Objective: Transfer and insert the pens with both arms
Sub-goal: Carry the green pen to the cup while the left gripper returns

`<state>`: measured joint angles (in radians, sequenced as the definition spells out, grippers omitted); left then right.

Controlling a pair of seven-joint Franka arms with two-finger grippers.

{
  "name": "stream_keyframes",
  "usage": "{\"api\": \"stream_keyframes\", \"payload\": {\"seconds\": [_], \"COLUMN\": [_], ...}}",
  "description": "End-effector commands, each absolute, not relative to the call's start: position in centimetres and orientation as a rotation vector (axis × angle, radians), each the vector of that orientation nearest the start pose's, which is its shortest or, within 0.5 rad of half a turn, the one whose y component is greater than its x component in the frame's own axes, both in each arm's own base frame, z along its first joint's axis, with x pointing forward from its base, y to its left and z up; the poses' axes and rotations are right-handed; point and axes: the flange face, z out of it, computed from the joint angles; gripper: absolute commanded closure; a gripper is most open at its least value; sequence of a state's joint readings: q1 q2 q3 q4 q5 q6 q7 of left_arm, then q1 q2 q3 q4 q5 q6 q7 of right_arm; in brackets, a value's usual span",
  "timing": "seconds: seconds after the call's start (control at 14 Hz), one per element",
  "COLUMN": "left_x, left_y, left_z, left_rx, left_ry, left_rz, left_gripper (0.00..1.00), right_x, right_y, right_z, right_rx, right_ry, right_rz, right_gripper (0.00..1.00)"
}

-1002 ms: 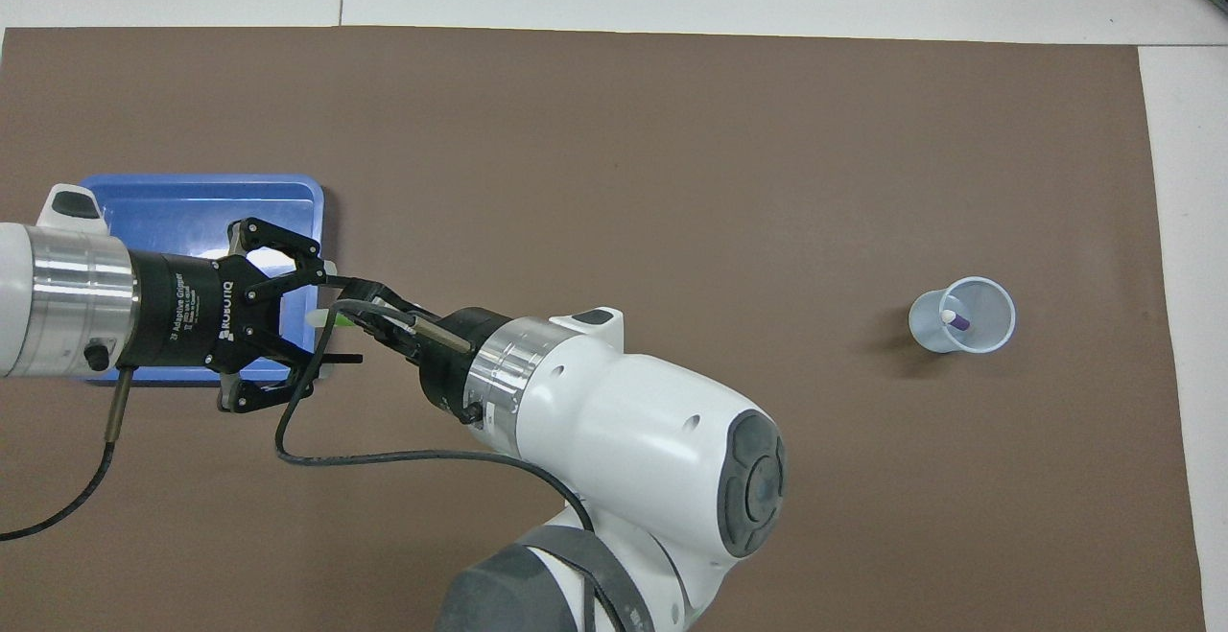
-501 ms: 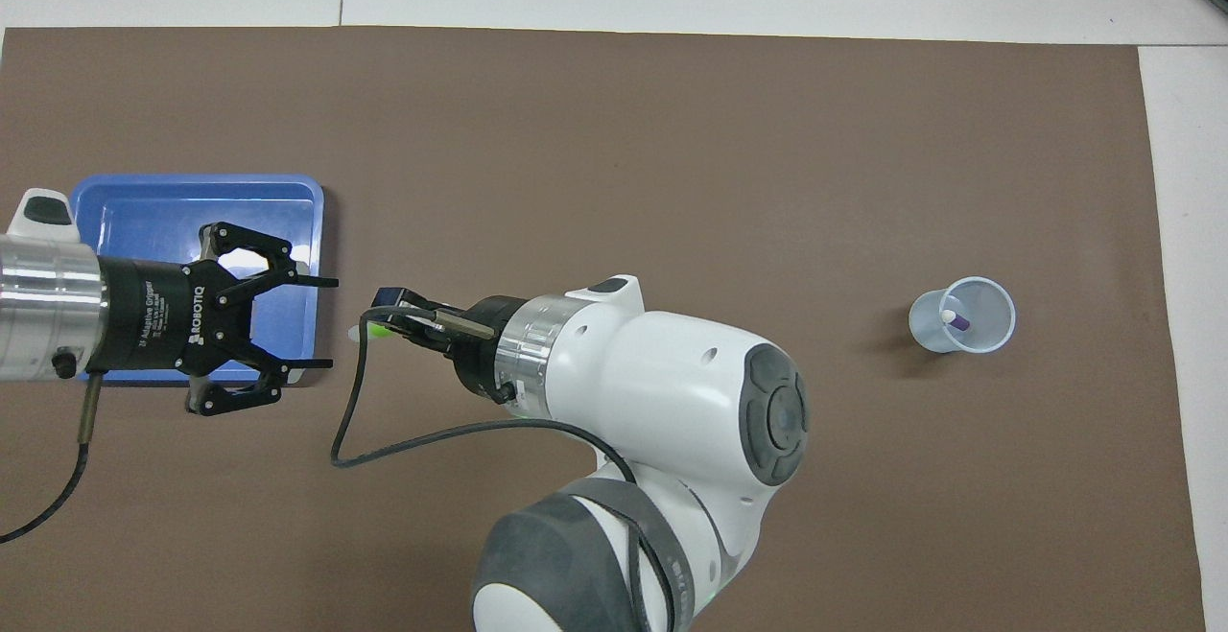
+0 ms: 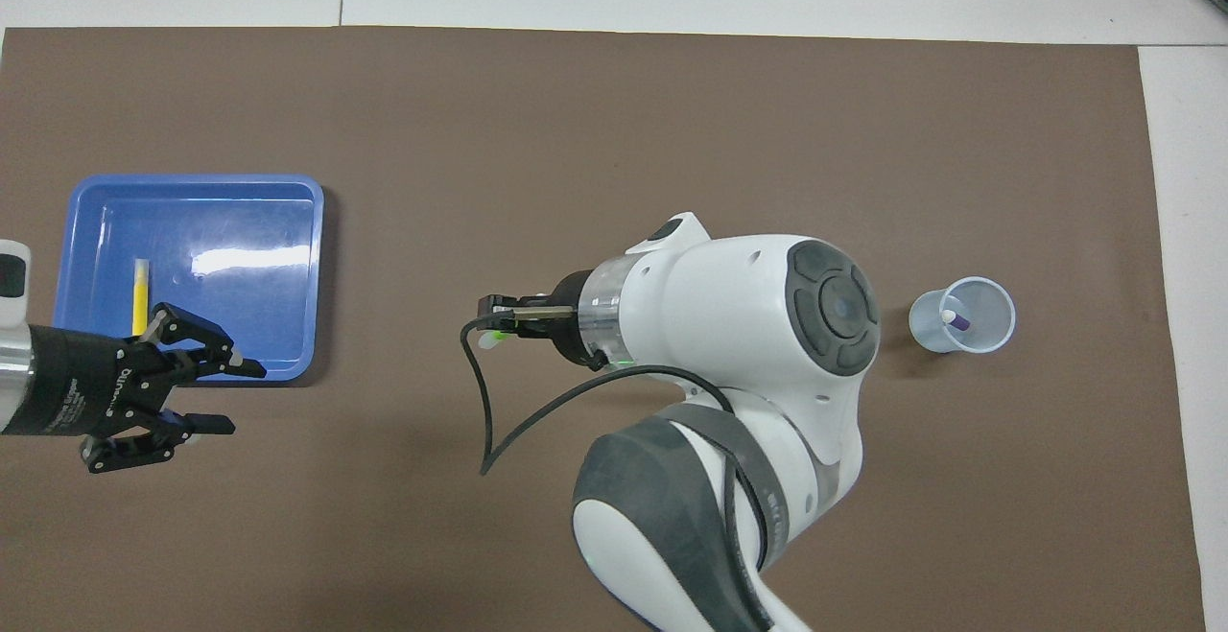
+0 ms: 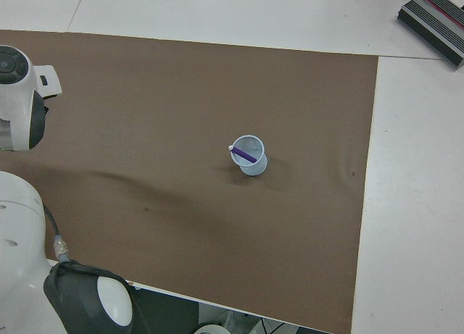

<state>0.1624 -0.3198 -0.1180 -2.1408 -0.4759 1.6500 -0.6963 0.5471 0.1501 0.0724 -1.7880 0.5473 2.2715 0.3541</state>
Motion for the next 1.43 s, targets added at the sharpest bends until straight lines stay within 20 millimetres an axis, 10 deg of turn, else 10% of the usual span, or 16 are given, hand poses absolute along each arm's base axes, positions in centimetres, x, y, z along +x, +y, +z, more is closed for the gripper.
{"api": "stream_keyframes", "payload": {"seconds": [0.0, 0.5, 1.0, 1.36], "left_x": [43.1, 43.8, 47.2, 50.3], "left_y": [-2.0, 5.3, 11.8, 13.6], "left_z": [52.7, 51.9, 46.6, 42.0], "left_rx": [-3.242, -3.245, -3.207, -3.204], "left_ry": [-0.921, -0.221, -0.062, -0.033], "left_rz": [0.431, 0.205, 0.103, 0.007], "left_gripper": [0.37, 0.39, 0.40, 0.40], "right_x": [52.9, 56.0, 56.0, 53.6], "right_y": [32.3, 17.7, 4.0, 0.3], "right_z": [50.1, 52.7, 49.7, 45.9], "right_rx": [-2.644, -2.926, -2.996, -2.973], "right_ry": [-0.113, -0.651, -1.174, -1.248], "right_rz": [-0.074, -0.005, 0.148, 0.105], "right_gripper": [1.00, 1.00, 1.00, 1.00]}}
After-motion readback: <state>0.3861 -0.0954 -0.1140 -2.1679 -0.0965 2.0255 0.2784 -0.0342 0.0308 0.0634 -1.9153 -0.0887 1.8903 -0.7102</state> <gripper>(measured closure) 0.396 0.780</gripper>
